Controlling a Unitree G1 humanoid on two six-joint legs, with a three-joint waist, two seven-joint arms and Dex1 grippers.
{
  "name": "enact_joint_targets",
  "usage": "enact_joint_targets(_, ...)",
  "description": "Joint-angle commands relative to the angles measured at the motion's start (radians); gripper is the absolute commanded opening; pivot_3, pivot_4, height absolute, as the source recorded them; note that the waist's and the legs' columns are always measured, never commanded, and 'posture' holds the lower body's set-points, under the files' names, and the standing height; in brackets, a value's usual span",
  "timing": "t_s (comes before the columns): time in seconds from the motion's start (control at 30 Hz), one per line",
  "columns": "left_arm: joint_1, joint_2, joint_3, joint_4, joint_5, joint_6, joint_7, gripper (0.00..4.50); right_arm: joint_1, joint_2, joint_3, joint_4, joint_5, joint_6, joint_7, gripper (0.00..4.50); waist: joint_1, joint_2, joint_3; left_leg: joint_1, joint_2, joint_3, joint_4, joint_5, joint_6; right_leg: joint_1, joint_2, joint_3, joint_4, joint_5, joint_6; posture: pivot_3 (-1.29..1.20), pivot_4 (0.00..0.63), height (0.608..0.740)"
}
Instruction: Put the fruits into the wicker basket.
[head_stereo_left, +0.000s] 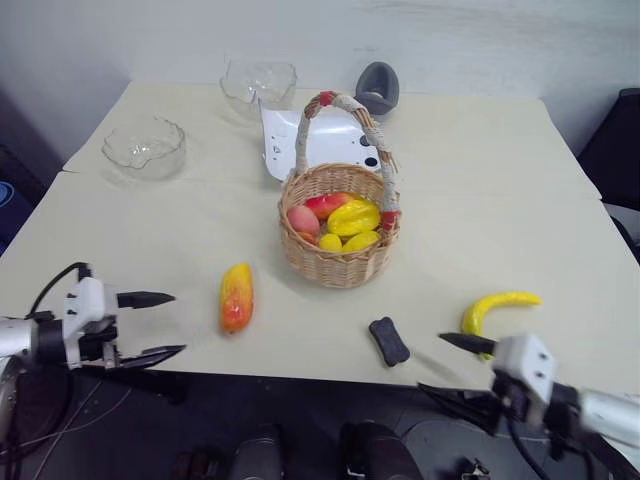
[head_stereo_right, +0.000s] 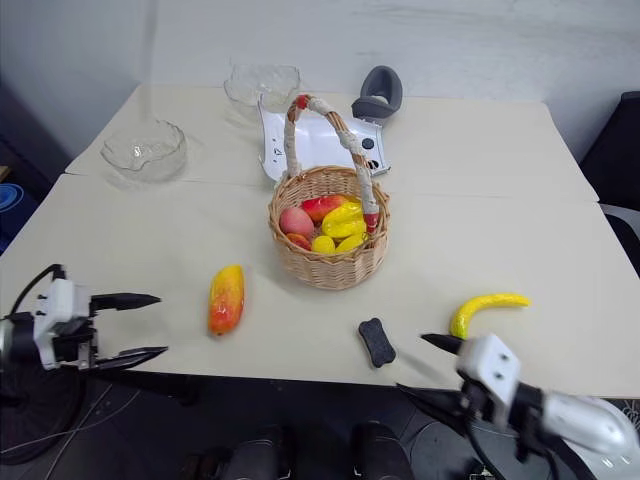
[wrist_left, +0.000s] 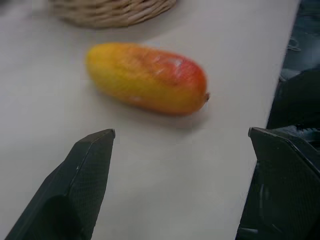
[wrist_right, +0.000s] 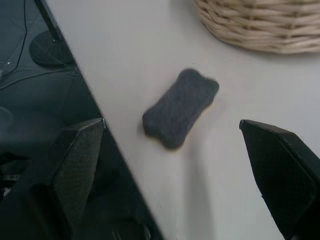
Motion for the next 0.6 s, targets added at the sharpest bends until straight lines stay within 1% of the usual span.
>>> enact_joint_targets(0.03, -0.001, -0.006, -0.004, -0.11, -0.05, 0.027, -0.008, 4.5, -0.117, 0.034, 0.135, -0.009, -0.021, 0.159, -0.096, 4.43, 0.002, 0.0, 0.0, -0.001, 0.0, 0.0, 0.0, 0.0, 0.0, -0.001, 0.0, 0.0, 0.001, 0.0, -0.001, 0.0, 0.15, 0.74)
enact_joint_targets(0.1, 0.012, -0.01, -0.007, -0.158, -0.053, 0.028, -0.009, 4.5, -0.194, 0.078, 0.205, 0.036, -0.08, 0.195, -0.16, 4.43, 0.001, 0.0, 0.0, -0.003, 0.0, 0.001, 0.0, -0.001, -0.002, -0.005, 0.001, 0.0, 0.004, -0.002, -0.002, 0.0, 0.15, 0.74)
enact_joint_targets(0.17, 0.02, -0.012, -0.002, -0.188, -0.06, 0.037, -0.006, 4.5, -0.233, 0.104, 0.243, 0.056, -0.104, 0.246, -0.202, 4.43, 0.0, 0.0, 0.0, -0.007, 0.0, 0.003, 0.001, -0.001, -0.002, -0.009, 0.002, 0.001, 0.006, -0.002, -0.002, 0.0, 0.15, 0.74)
enact_joint_targets(0.33, 0.023, -0.009, 0.009, -0.218, -0.075, 0.075, 0.002, 4.5, -0.252, 0.147, 0.275, 0.045, -0.084, 0.378, -0.248, 4.43, 0.0, -0.001, -0.001, -0.007, 0.0, 0.005, 0.007, -0.001, -0.001, -0.009, 0.002, 0.002, 0.011, -0.002, 0.0, 0.0, 0.15, 0.74)
enact_joint_targets(0.43, 0.012, -0.01, -0.007, -0.208, -0.065, 0.064, -0.009, 4.5, -0.273, 0.175, 0.285, 0.049, -0.075, 0.42, -0.262, 3.93, 0.0, -0.003, -0.002, -0.002, 0.0, 0.007, 0.008, 0.0, 0.001, -0.007, 0.002, 0.006, 0.012, -0.001, 0.002, 0.0, 0.15, 0.74)
enact_joint_targets(0.47, 0.001, -0.014, -0.014, -0.206, -0.067, 0.064, -0.008, 4.5, -0.284, 0.181, 0.281, 0.049, -0.066, 0.423, -0.254, 3.53, 0.0, -0.003, -0.002, -0.001, 0.0, 0.008, 0.007, 0.0, 0.001, -0.006, 0.002, 0.007, 0.012, -0.001, 0.001, 0.0, 0.15, 0.74)
enact_joint_targets(0.5, -0.011, -0.019, -0.023, -0.205, -0.069, 0.064, -0.007, 4.5, -0.294, 0.182, 0.269, 0.045, -0.056, 0.425, -0.246, 3.28, 0.0, -0.004, -0.002, 0.0, 0.001, 0.009, 0.007, 0.0, 0.001, -0.006, 0.003, 0.008, 0.012, 0.0, 0.001, 0.0, 0.15, 0.74)
enact_joint_targets(0.6, -0.048, -0.036, -0.058, -0.199, -0.068, 0.065, -0.003, 4.5, -0.3, 0.159, 0.225, 0.03, -0.018, 0.409, -0.191, 2.28, 0.0, -0.003, -0.002, -0.001, 0.001, 0.012, 0.005, 0.0, 0.001, -0.008, 0.003, 0.011, 0.012, 0.0, 0.001, 0.0, 0.15, 0.74)
